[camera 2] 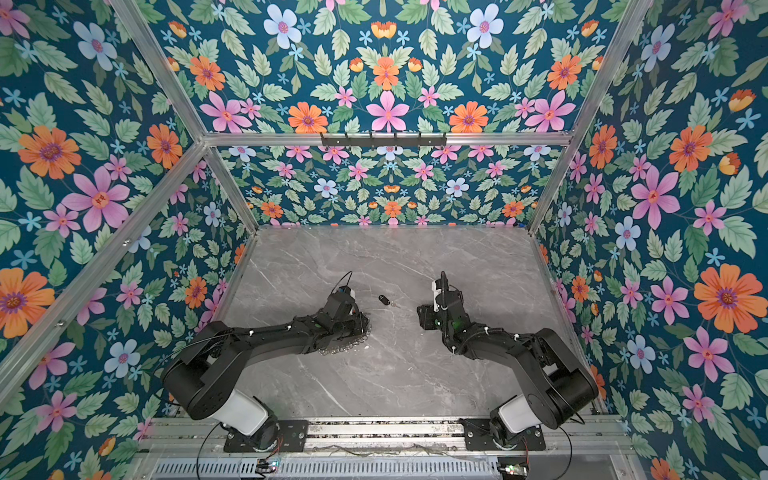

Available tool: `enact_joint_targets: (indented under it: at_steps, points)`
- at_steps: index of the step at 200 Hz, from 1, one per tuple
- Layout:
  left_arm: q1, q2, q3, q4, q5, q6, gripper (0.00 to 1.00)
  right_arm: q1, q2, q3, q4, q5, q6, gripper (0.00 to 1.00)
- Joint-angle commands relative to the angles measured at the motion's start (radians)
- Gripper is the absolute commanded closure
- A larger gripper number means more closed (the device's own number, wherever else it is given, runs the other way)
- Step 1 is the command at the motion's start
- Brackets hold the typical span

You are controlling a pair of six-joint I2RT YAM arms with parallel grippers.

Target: Put the keys on the keyring

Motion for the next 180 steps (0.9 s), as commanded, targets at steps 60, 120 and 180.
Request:
enact_joint_targets:
  at_steps: [60,120,180]
  points:
    - [0.006,0.032,0.02,0.03,0.015,0.004,0.69,0.001,0.001,0.01,0.006,-0.01,0.003,0.44]
    - [0.012,0.046,0.022,0.025,0.012,0.009,0.7,0.001,0.001,0.011,0.003,-0.016,0.002,0.44]
    - [0.014,0.046,0.035,0.026,0.003,0.018,0.72,0.001,0.002,0.013,0.004,-0.023,0.003,0.45]
